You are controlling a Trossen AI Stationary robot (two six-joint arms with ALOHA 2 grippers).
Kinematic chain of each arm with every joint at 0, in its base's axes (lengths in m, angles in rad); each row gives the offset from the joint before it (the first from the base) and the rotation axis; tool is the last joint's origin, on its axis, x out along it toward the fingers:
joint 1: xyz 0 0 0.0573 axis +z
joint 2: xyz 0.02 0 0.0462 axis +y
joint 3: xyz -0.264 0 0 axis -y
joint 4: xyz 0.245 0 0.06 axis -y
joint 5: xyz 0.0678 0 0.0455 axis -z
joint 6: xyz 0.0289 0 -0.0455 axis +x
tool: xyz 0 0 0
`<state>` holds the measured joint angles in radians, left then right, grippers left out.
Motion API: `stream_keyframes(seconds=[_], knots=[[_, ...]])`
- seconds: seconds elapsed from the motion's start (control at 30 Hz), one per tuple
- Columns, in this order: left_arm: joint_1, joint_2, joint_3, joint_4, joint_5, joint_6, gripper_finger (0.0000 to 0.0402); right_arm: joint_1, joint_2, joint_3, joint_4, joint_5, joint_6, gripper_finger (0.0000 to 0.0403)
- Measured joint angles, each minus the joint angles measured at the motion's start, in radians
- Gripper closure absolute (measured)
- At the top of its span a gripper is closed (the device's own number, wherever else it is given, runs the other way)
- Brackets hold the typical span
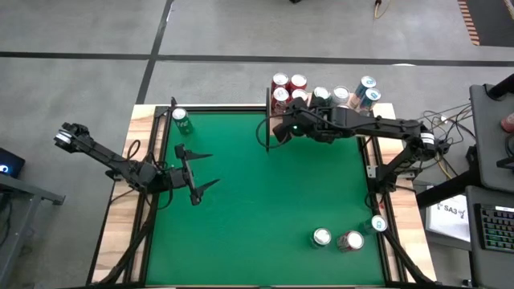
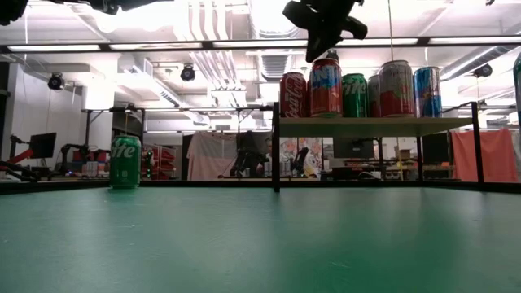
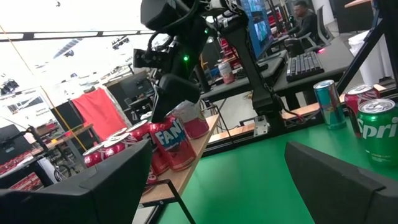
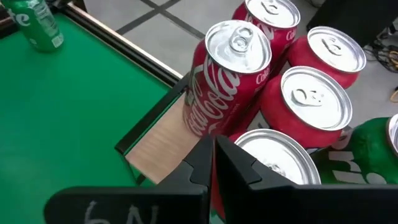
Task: Place canned beverage on shelf
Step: Put the red soda can on the shelf aligned with the other red soda cans
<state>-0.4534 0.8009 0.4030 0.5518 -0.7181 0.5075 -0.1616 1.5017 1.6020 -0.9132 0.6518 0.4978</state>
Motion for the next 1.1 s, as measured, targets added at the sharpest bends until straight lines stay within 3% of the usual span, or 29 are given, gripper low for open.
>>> stream_keyframes(seconds=[0.53,0.77,1.1], knots=[[0.0,0.0,0.0,0.0,-0.001,0.0,0.005,0.034,-0.01,0.001,-0.078,-0.008,0.034,0.0394],[0.0,0.0,0.0,0.001,-0.001,0.0,0.005,0.022,-0.024,0.001,-0.077,0.065,0.052,0.0394],[0.0,0.0,0.0,0.001,-0.001,0.0,0.005,-0.021,-0.015,0.001,-0.076,0.021,0.052,0.0394]])
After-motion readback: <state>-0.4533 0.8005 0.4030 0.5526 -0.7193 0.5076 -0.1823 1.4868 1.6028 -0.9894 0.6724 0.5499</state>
